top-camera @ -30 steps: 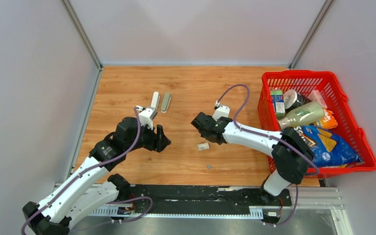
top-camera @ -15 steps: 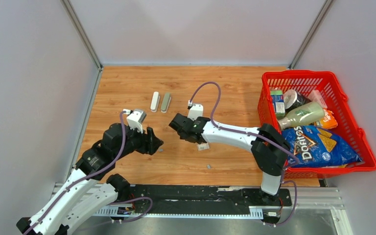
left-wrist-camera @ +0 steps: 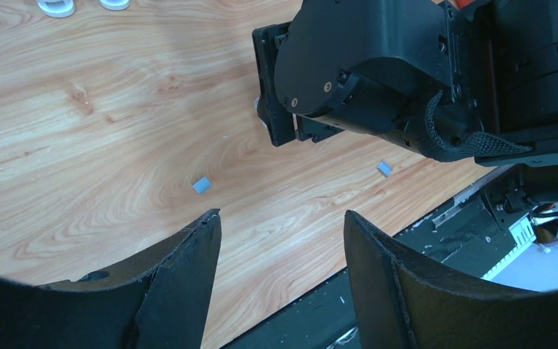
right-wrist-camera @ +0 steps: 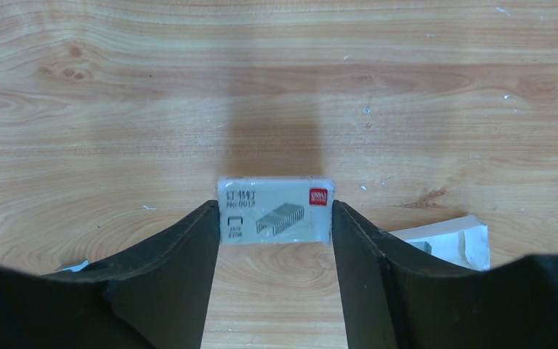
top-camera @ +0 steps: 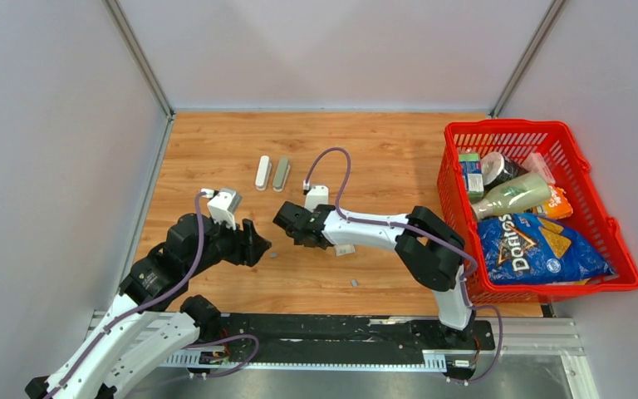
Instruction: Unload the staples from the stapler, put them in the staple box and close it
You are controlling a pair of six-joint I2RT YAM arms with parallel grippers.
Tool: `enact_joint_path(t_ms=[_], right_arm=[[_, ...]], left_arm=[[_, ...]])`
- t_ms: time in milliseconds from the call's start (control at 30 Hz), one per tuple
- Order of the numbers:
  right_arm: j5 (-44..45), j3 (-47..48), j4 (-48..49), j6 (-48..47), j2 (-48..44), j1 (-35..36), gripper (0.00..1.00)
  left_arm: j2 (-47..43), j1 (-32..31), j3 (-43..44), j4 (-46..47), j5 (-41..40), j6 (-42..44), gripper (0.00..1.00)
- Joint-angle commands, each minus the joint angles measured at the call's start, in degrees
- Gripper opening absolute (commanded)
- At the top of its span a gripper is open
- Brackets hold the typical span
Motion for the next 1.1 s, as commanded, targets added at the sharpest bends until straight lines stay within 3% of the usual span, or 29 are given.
enact_joint_path(t_ms=[0, 367, 700, 1067], right_arm=[[1.93, 2.4, 1.75, -0.64, 0.44, 0.78, 0.62], [2.46, -1.2, 2.81, -3.01, -6.4, 1.3, 0.71], [0.0, -17.01, 2.73, -9.34, -22.75, 1.39, 0.75], [-9.92, -34.68, 6.32, -12.5, -36.55, 1.83, 0.75]], left_arm=[[-0.29, -0.3, 1.37, 0.11, -0.7, -0.63, 0.7], [0.5, -0.3, 1.54, 0.56, -1.14, -0.1, 0.7], [1.38, -0.3, 2.16, 1.26, -2.11, 1.48, 0.7], [4.89, -0.21, 2.6, 5.04, -2.11, 4.2, 0.7]])
